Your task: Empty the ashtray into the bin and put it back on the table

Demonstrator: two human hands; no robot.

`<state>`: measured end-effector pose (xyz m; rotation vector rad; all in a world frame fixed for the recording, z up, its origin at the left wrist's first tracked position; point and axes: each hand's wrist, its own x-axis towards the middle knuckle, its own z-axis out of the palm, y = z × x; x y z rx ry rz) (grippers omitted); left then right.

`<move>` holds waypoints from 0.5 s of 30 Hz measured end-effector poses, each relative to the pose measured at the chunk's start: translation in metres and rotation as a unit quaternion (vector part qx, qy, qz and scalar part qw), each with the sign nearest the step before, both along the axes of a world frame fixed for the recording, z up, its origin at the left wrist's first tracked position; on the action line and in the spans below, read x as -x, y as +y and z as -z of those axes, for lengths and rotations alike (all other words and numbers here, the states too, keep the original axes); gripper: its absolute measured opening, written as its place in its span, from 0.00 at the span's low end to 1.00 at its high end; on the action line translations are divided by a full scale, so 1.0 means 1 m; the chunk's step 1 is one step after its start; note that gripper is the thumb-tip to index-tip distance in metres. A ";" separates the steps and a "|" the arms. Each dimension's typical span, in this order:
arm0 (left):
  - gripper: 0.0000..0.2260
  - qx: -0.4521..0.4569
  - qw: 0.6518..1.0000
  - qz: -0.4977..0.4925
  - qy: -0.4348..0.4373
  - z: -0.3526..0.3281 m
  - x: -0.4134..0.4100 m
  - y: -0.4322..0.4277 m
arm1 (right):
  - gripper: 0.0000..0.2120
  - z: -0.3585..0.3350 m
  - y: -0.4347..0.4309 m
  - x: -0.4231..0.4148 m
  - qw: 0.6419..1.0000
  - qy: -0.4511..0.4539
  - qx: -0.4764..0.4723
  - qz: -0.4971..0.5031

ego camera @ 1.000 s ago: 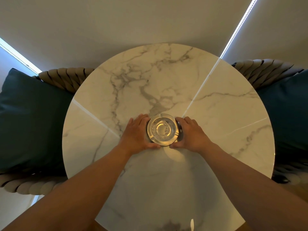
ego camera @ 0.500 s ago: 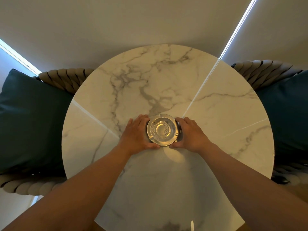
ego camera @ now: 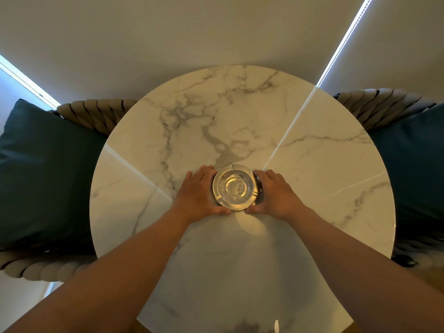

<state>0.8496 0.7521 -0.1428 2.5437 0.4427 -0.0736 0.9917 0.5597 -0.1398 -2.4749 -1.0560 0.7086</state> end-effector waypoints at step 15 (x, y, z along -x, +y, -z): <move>0.53 0.047 0.997 -0.048 0.045 -0.006 0.032 0.005 | 0.36 -0.009 -0.025 0.004 0.998 0.022 0.031 0.045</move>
